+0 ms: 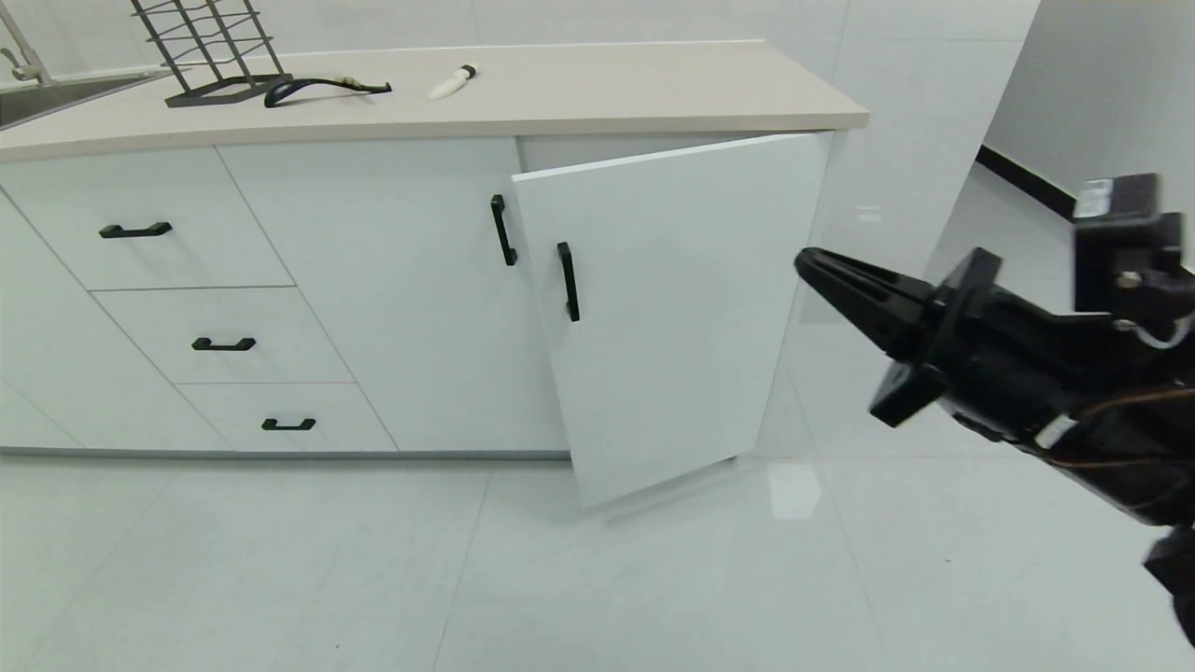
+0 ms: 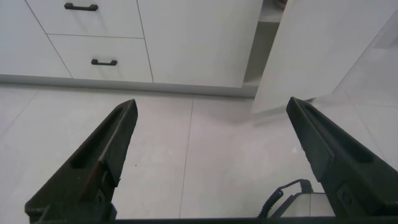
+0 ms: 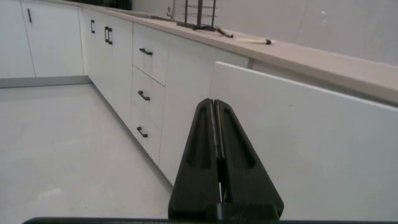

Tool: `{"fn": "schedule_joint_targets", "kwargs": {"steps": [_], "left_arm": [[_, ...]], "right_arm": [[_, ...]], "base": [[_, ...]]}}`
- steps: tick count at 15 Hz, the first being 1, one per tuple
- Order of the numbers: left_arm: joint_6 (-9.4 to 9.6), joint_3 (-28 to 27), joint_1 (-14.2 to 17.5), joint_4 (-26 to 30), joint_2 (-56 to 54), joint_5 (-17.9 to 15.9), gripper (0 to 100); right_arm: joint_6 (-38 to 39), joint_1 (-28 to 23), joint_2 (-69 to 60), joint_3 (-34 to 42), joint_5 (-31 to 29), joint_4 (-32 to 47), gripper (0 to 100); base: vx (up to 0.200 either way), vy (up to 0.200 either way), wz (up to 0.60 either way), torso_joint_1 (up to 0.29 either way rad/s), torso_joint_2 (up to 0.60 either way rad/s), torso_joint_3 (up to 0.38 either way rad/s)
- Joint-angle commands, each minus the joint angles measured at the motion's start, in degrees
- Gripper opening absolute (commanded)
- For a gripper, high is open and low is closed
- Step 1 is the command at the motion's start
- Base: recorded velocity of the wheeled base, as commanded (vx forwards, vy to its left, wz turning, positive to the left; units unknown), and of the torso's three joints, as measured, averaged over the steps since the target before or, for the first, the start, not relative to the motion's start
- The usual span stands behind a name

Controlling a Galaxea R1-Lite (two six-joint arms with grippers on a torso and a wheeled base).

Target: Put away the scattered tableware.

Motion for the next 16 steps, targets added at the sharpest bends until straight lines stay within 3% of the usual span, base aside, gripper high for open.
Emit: {"fn": "schedule_joint_targets", "kwargs": {"steps": [1, 3, 7, 11, 13, 14, 16], "left_arm": [[-0.08, 0.01, 0.05, -0.01, 0.00, 0.04, 100], [0.01, 0.01, 0.05, -0.01, 0.00, -0.05, 100], [0.19, 0.01, 0.05, -0.10, 0.00, -0.05, 100], [-0.16, 0.01, 0.05, -0.10, 0.00, 0.75, 100], [-0.16, 0.01, -0.04, -0.10, 0.00, 0.83, 100], [-0.08, 0.01, 0.05, -0.10, 0.00, 0.83, 100], [-0.08, 0.10, 0.05, -0.10, 0.00, 0.75, 100]], "right_arm": [[0.03, -7.50, -19.51, 15.96, 0.01, 0.25, 0], [-0.06, -14.18, -31.55, 25.45, 0.01, 0.42, 0], [0.29, -27.89, -53.43, 33.45, -0.07, 4.03, 0], [0.82, -28.51, -66.09, 33.45, -0.07, 22.66, 0], [2.66, -28.77, -74.88, 33.45, -0.69, 38.74, 0], [2.93, -28.77, -81.12, 33.45, -1.74, 50.35, 0], [3.45, -29.74, -88.41, 33.45, -3.68, 64.06, 0]], "base": [[0.000, 0.000, 0.00, 0.000, 0.00, 0.000], [0.000, 0.000, 0.00, 0.000, 0.00, 0.000], [0.000, 0.000, 0.00, 0.000, 0.00, 0.000], [0.000, 0.000, 0.00, 0.000, 0.00, 0.000], [0.000, 0.000, 0.00, 0.000, 0.00, 0.000], [0.000, 0.000, 0.00, 0.000, 0.00, 0.000], [0.000, 0.000, 0.00, 0.000, 0.00, 0.000]]}}
